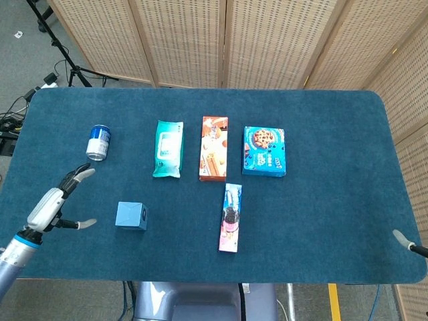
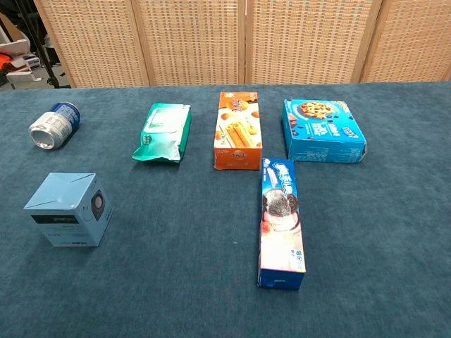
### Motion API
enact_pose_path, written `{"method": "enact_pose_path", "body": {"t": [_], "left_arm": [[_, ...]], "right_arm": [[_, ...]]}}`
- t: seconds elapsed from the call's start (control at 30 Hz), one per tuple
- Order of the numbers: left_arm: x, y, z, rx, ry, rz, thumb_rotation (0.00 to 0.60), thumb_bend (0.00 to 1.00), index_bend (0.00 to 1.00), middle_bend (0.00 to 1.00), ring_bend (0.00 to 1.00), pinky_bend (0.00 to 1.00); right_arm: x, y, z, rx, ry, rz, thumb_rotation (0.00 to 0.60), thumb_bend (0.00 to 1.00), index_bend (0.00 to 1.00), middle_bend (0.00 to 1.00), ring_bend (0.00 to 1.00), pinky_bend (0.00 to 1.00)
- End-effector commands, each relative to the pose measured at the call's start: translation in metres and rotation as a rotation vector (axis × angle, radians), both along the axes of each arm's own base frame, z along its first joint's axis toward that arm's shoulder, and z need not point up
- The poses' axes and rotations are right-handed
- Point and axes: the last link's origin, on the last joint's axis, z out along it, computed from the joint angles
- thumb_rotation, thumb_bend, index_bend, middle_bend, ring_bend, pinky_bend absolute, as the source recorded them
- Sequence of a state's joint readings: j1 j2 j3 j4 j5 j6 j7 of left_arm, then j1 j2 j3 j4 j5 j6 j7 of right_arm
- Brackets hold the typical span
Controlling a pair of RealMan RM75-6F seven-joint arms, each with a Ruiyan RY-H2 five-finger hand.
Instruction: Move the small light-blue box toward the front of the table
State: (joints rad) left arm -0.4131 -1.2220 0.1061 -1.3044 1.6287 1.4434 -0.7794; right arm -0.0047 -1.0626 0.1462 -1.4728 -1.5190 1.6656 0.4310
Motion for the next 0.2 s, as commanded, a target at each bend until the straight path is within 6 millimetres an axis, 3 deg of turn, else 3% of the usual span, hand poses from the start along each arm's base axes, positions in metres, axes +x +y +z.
{"method": "enact_pose_path", "body": {"t": [0.03,0.2], "left_arm": [[-0.003,-0.015,0.044,0.256,0.236,0.129,0.6,0.14,0.0,0.0,0.0,0.0],[-0.015,-0.03,0.056,0.301,0.34,0.229,0.6,0.14,0.0,0.0,0.0,0.0]], "right_arm": [[0.0,0.0,-0.001,0.002,0.013,-0.004,0.6,0.0,0.0,0.0,0.0,0.0],[-0.001,-0.001,-0.002,-0.003,0.038,-0.018,0.6,0.0,0.0,0.0,0.0,0.0]]}}
